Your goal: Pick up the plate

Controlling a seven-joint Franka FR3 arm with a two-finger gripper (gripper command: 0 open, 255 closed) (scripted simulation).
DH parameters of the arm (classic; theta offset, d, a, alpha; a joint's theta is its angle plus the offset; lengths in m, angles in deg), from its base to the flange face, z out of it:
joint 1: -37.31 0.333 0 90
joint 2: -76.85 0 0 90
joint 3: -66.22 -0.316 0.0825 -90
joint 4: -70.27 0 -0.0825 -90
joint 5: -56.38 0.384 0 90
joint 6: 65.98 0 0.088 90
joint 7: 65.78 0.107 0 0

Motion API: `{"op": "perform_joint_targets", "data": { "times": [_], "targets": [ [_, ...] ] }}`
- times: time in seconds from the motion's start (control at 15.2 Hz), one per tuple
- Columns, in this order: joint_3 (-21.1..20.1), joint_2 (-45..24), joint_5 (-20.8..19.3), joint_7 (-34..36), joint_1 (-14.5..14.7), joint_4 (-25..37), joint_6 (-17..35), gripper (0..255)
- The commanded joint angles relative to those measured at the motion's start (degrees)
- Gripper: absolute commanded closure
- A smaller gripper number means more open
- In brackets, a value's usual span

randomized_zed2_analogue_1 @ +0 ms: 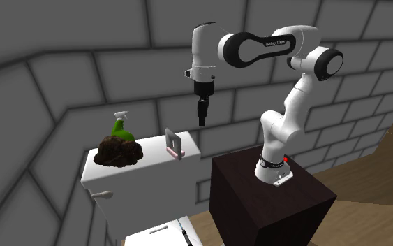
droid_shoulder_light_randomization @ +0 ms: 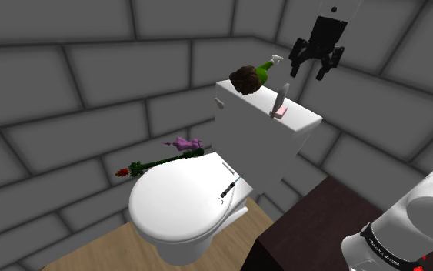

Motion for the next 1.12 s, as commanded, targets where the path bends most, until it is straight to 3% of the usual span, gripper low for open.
{"op": "perform_joint_targets", "data": {
  "times": [0.0, 0.46, 1.06],
  "targets": [
    [-0.7, -5.2, 0.8, 6.9, -1.5, 2.7, 0.4, 0],
    [-0.3, -22.3, 3.5, 28.2, -5.1, 13.8, 0.3, 0],
    [-0.2, -23.6, 3.9, 28.5, -5.1, 9.1, 5.9, 0]
  ]
}}
